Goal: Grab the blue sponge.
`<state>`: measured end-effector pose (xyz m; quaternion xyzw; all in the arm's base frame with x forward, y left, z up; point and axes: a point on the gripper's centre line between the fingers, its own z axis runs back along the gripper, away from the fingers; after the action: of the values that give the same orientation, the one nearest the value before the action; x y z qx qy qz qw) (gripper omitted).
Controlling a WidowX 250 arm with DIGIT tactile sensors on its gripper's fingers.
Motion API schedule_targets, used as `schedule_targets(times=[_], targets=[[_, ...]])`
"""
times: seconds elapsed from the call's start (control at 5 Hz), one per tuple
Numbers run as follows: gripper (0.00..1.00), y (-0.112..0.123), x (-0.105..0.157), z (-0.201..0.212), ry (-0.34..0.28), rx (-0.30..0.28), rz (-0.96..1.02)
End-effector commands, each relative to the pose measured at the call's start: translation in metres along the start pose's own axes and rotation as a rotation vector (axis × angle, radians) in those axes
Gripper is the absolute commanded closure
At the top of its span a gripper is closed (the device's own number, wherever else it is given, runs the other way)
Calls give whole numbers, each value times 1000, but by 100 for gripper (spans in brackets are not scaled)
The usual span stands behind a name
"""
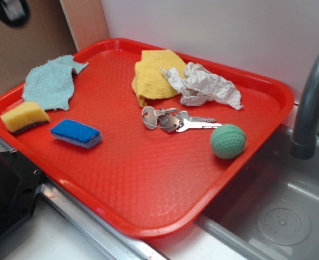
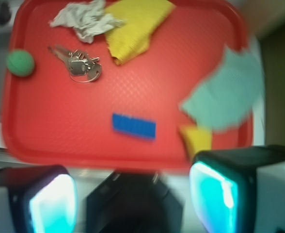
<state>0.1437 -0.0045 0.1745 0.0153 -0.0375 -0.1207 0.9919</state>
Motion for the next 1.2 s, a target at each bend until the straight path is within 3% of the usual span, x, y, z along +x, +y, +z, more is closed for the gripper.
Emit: schedule_targets(times=[0.0, 0.2, 0.6, 0.8, 1.0], targets=[[0, 5, 1, -85, -87, -17, -403], [0, 3, -13, -115, -58, -41, -466], [0, -4, -8, -158, -14, -53, -525], [100, -13, -1, -164, 19, -46, -518], [100, -15, 1, -155, 48, -39, -478]])
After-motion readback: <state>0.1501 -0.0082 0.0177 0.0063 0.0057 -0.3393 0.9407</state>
